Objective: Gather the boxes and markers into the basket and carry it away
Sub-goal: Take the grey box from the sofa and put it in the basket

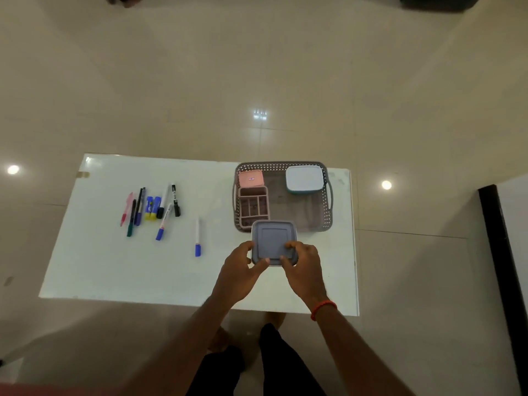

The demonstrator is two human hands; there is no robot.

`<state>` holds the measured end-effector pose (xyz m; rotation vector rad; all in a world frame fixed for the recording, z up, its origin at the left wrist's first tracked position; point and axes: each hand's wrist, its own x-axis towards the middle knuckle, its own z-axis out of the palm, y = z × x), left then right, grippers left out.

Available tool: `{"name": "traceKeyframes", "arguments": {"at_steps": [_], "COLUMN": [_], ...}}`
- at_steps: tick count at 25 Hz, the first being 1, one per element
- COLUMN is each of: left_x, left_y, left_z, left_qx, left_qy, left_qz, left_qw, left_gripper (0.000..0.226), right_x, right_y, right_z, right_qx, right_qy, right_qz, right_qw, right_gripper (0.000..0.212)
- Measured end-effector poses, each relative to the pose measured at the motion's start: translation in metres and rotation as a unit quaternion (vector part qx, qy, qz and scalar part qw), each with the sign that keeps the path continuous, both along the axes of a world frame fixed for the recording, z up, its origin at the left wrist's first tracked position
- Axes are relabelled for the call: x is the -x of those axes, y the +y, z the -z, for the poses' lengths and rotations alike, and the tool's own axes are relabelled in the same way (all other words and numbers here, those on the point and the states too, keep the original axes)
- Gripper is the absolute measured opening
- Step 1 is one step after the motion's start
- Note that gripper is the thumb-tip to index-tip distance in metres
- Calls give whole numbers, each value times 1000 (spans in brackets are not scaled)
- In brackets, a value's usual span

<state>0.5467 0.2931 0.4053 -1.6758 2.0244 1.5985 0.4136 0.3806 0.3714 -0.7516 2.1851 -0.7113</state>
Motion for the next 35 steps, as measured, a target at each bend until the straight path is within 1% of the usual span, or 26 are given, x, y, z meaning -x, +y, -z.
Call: {"name": "traceKeyframes", "arguments": {"at_steps": [2, 4, 6, 10, 13, 15, 17, 19, 23, 25, 31, 33, 35], "left_x": [26, 51, 74, 108, 125, 131, 130, 125, 111, 107, 90, 76, 63], "left_y": [-2, -4, -5, -6, -16, -21, -24, -19, -11, -9, -6, -1, 5], "left_z": [20, 39, 64, 114, 146, 169, 185, 198, 206, 206, 208, 207, 205], "left_qx": [13, 21, 21, 32, 41, 46, 73, 105, 108, 105, 98, 96, 89], "left_qy": [10, 36, 53, 40, 37, 16, -50, -87, -87, -91, -116, -128, -134], "left_qz": [0, -3, -3, 52, 79, 127, 228, 284, 298, 309, 330, 322, 317], "left_qw": [1000, 999, 998, 997, 995, 991, 970, 949, 944, 941, 932, 933, 935], "left_gripper": [49, 42, 37, 40, 46, 52, 55, 56, 66, 69, 69, 68, 67], "right_x": [21, 41, 60, 87, 97, 102, 105, 103, 93, 92, 78, 72, 64], "right_y": [-5, -10, -15, -21, -25, -26, -23, -14, 4, 7, 19, 26, 32], "right_z": [19, 37, 60, 105, 140, 165, 180, 194, 201, 198, 195, 199, 203], "right_qx": [11, 22, 14, -1, -27, -43, -62, -85, -126, -132, -121, -107, -85], "right_qy": [11, 32, 66, 150, 194, 237, 309, 350, 347, 344, 343, 344, 353], "right_qz": [14, 16, 18, 22, 4, -33, -100, -143, -161, -162, -183, -195, -195], "right_qw": [1000, 999, 998, 988, 981, 970, 944, 922, 915, 915, 913, 912, 911], "right_gripper": [31, 35, 40, 45, 50, 51, 45, 52, 72, 72, 61, 52, 38]}}
